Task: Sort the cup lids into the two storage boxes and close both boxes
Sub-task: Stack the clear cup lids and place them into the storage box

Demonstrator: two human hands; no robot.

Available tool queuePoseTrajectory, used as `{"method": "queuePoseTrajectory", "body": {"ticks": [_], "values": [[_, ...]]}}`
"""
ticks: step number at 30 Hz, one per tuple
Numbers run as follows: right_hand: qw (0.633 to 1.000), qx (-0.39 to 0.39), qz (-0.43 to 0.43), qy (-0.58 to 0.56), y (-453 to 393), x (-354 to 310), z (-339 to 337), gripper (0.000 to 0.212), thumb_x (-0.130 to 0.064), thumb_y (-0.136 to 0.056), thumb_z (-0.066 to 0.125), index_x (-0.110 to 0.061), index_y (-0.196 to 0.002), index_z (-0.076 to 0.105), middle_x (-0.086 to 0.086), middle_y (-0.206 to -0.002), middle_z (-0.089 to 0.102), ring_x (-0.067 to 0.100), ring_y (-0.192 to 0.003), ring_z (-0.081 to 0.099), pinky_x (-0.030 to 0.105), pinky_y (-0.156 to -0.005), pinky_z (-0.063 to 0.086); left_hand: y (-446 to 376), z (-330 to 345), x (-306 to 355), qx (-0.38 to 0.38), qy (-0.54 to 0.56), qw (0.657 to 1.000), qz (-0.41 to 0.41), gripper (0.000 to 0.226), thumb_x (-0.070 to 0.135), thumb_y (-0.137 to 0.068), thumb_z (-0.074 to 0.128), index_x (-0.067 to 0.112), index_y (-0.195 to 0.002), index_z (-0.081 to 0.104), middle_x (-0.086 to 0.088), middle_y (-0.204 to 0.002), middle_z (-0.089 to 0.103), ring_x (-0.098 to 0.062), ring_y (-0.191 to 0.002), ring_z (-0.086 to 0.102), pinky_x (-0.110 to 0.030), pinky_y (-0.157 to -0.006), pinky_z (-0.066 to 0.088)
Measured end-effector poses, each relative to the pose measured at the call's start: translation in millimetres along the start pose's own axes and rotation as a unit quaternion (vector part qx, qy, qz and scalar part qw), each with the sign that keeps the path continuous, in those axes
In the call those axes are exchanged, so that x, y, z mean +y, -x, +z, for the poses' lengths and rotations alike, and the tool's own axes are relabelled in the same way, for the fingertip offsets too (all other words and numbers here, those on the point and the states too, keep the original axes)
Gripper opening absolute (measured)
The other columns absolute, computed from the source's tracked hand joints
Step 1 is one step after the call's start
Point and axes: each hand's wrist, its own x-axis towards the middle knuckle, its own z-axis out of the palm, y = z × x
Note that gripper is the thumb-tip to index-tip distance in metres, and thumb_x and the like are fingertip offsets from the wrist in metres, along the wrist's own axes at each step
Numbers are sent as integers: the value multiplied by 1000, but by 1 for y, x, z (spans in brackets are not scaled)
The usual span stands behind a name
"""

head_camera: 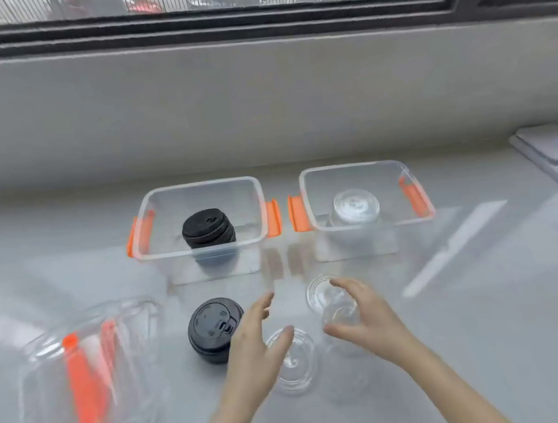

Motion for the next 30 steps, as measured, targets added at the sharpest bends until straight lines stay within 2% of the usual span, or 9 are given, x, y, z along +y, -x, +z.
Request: {"method": "queuePoseTrajectory", "body": {"ticks": [2,6,9,14,16,19,22,26,30], "values": [[998,-7,16,59,1,7,2,81,-39,-67,75,-23,-136,36,-9,-136,41,14,-130,32,20,-101,27,-1,5,-5,-7,25,999,-25,53,16,-82,64,23,-131,46,10,-124,51,-5,-108,51,-22,-93,37],[985,-33,57,158,12,29,18,99,-51,-66,70,-20,-144,19,0,-153,22,21,-140,18,32,-115,19,7,18,-15,-27,52,995,-81,50,16,-82,62,23,-129,48,10,-123,53,-8,-109,52,-23,-93,39],[986,-7,60,154,13,36,21,92,-47,-71,69,-18,-144,20,2,-153,22,22,-140,19,33,-116,20,8,25,-19,-28,80,991,-99,47,21,-82,63,22,-127,50,6,-123,56,-10,-111,54,-22,-92,42],[987,39,67,138,13,37,25,73,-41,-75,67,-22,-138,37,8,-150,28,27,-137,21,36,-114,24,11,33,-22,-23,103,987,-119,41,13,-84,61,21,-124,53,3,-119,58,-13,-111,55,0,-73,42],[984,76,50,151,16,37,28,62,-49,-76,57,-22,-131,48,10,-148,34,30,-136,25,42,-113,27,12,35,-22,-19,111,986,-121,39,13,-85,61,20,-122,54,3,-118,59,-14,-112,56,-6,-74,44],[984,68,26,165,24,40,34,84,-66,-64,43,-21,-135,44,8,-150,33,28,-139,23,39,-114,19,14,37,-22,-12,118,986,-119,38,13,-85,61,18,-122,54,2,-115,59,-16,-111,56,-12,-77,44],[981,24,-5,192,33,43,40,102,-67,-56,49,-20,-144,27,2,-153,27,22,-142,17,33,-114,6,15,39,-22,-11,122,985,-118,36,12,-84,61,18,-119,55,2,-114,60,-17,-110,57,-14,-79,44],[979,63,-19,191,35,43,42,95,-60,-58,54,-11,-138,38,5,-143,46,21,-135,33,33,-109,13,15,41,-20,-13,140,983,-114,30,12,-84,61,24,-112,56,0,-116,61,-12,-105,60,-7,-77,46],[993,81,-53,65,40,20,31,94,-58,-59,64,-19,-139,35,-7,-144,40,8,-133,29,26,-113,21,12,38,-11,-70,295,931,-203,27,28,-77,64,27,-104,62,-3,-122,62,-15,-109,59,-28,-88,47]]}}
